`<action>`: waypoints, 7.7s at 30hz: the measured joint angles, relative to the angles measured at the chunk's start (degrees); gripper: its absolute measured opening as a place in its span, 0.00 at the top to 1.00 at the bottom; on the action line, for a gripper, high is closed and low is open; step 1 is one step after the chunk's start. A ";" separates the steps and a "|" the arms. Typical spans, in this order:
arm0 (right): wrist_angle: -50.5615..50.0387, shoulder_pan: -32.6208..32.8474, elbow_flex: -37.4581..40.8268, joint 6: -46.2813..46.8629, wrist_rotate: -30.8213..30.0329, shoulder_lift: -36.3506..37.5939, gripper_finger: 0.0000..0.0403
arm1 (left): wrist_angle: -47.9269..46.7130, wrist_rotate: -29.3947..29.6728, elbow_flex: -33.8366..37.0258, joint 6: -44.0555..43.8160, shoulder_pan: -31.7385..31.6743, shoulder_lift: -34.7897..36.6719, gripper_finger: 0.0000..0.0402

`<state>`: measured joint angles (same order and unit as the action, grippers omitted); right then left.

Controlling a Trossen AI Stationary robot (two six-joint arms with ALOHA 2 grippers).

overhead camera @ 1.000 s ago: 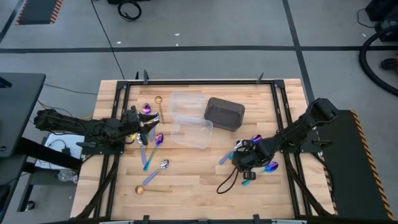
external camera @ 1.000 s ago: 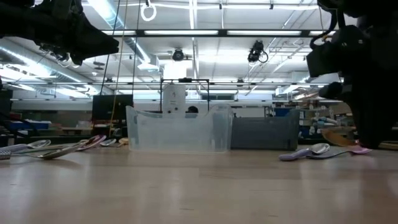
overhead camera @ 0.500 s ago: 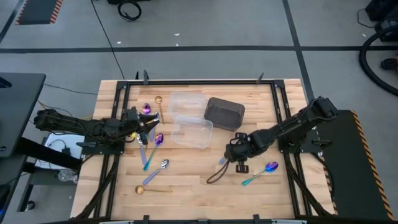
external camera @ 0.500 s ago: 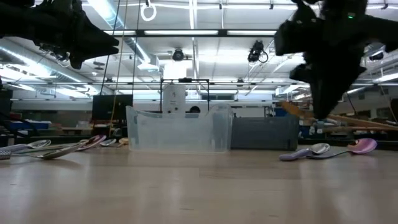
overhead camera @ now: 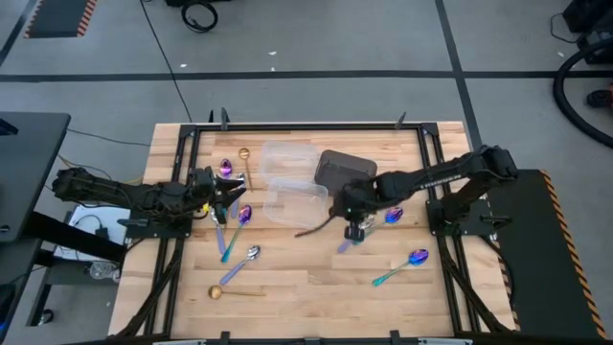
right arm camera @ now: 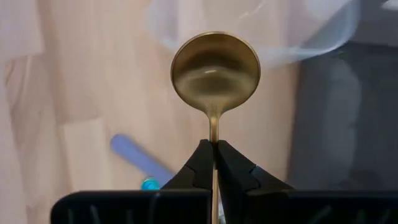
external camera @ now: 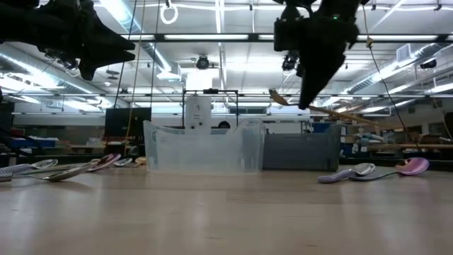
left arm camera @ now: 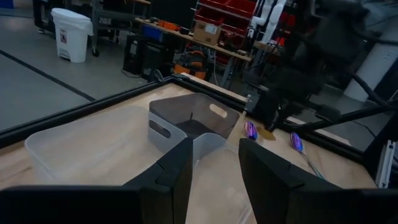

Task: Sort silverware by color (type)
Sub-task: Put the gold spoon into the black bin, then put the purple spoon into the bottom transparent bin

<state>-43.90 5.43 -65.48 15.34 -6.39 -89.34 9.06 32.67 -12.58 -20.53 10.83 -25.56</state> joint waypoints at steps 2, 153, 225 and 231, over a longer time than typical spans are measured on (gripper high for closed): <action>0.06 -1.64 -1.02 -1.11 -0.01 0.00 0.97 | 0.02 0.00 0.00 0.00 0.00 0.02 0.65; 14.60 3.73 7.52 -5.34 -1.16 -0.44 0.73 | -35.63 -17.44 -20.20 -13.31 -6.10 -23.02 0.58; -9.21 2.56 -2.81 -32.86 4.81 -20.63 0.69 | -35.56 -17.38 -20.22 -11.17 -6.12 -23.19 0.58; -7.28 2.56 -2.72 -32.77 5.90 -20.59 0.81 | -35.56 -17.38 -20.22 -10.84 -6.12 -23.19 0.58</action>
<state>-51.18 8.00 -68.20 -17.42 -0.49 -109.93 -26.50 15.29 -32.80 -31.37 4.71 -48.75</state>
